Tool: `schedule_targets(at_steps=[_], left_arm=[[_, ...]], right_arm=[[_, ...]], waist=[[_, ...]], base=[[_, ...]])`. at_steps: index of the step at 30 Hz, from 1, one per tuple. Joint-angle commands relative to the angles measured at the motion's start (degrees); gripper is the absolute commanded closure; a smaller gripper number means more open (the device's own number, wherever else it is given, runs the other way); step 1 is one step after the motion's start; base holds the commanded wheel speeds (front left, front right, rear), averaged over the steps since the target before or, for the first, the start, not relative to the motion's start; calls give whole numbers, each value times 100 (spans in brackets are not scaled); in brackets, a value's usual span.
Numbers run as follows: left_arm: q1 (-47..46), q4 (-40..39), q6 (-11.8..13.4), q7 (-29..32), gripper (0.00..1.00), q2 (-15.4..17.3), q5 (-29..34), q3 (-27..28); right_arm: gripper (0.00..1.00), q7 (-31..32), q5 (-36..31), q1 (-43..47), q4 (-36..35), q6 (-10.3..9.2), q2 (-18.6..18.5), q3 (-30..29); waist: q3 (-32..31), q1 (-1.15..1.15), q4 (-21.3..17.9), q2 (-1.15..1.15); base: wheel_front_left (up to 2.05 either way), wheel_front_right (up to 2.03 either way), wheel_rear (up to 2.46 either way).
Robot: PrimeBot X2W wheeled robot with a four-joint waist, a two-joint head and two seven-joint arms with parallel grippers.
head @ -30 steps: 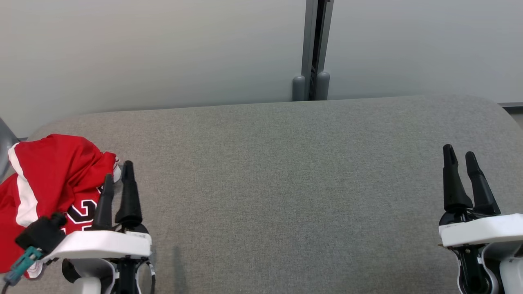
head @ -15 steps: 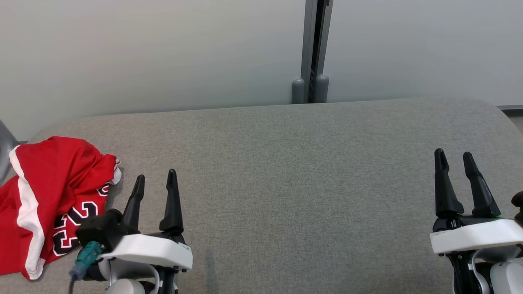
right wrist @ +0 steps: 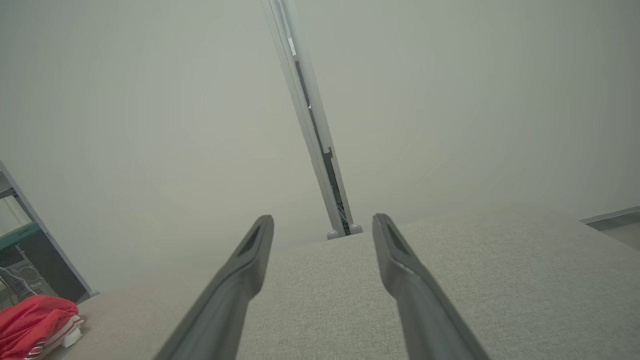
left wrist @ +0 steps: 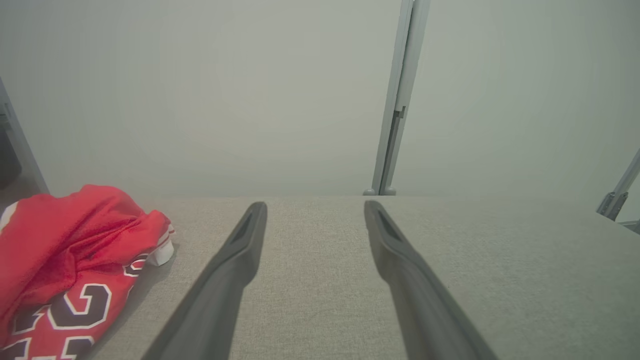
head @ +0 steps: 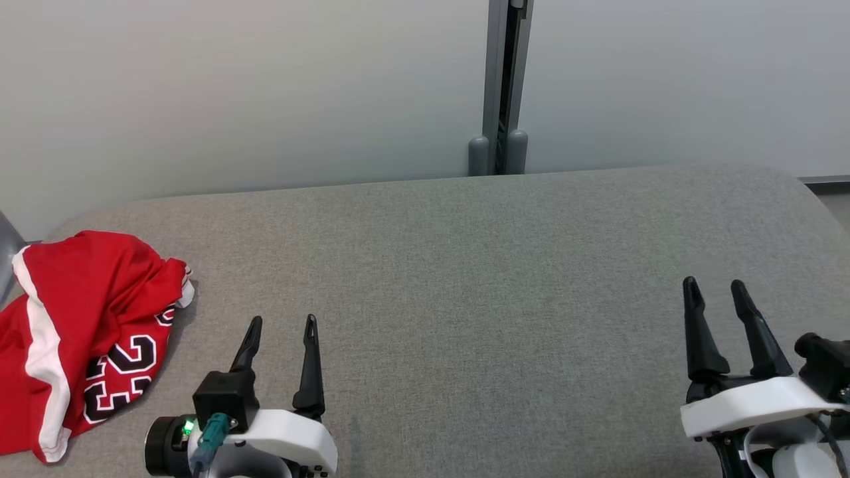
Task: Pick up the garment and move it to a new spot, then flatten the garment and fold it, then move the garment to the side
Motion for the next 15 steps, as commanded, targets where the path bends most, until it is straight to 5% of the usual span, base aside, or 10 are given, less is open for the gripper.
schedule_targets(at_steps=[1, 15], left_arm=[[-93, -9, 75, -49, 0, 75, 151, -71], [33, 27, 165, -210, 0, -114, 264, 174]], right_arm=[[0, -84, -135, -43, -13, 9, -52, 11], [0, -249, -458, -55, 181, 10, -58, 64]], waist=[[-8, 0, 0, 0], [-42, 0, 47, 0]], base=[[0, 0, 0], [0, 0, 0]])
